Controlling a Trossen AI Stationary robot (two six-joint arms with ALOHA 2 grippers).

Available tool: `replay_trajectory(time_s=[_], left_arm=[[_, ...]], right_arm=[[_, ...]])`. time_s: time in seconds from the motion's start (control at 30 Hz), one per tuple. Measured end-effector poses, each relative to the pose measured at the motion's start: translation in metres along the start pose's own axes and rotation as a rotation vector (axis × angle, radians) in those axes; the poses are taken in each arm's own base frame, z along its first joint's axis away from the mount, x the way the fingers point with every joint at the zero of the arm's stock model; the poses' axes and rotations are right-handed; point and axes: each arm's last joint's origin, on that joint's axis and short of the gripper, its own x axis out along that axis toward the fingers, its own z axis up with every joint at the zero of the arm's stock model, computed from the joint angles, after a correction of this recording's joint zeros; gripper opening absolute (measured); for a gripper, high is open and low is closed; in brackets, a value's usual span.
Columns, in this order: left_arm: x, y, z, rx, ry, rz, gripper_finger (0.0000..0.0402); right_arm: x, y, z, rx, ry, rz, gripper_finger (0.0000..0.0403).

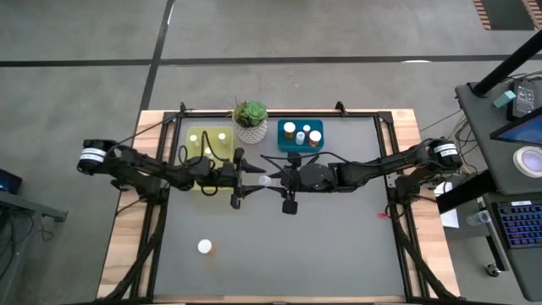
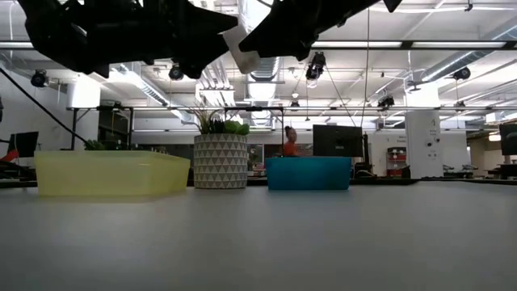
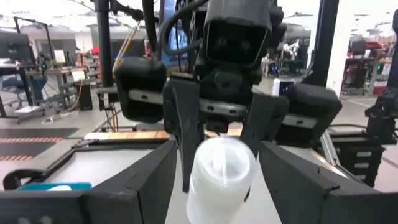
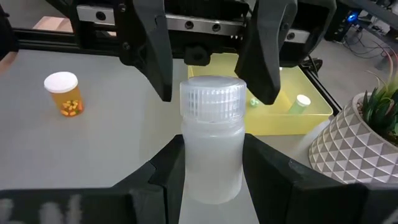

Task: Pick and place medicine bottles into bin by pill shape (circle, oval)
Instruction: Put the white tablet bottle into the yellow bin

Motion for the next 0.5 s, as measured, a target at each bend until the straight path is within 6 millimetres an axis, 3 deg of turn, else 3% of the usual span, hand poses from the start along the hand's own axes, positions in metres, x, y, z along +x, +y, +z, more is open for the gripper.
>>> replay_trajectory(time_s=[0.17,0.5], left_arm=[[0.0003,0.0,-0.0001,0.007,-0.006,0.0,0.0205],[0.0002,-0.0001,-0.0007,0.007,-0.003,-0.004,0.0136]], right_arm=[[0.0,0.0,-0.0001,-0.002,0.001,0.0,0.0133],[0.0,-0.0002,0.0002,-0.001,-0.002,-0.002,0.0133]])
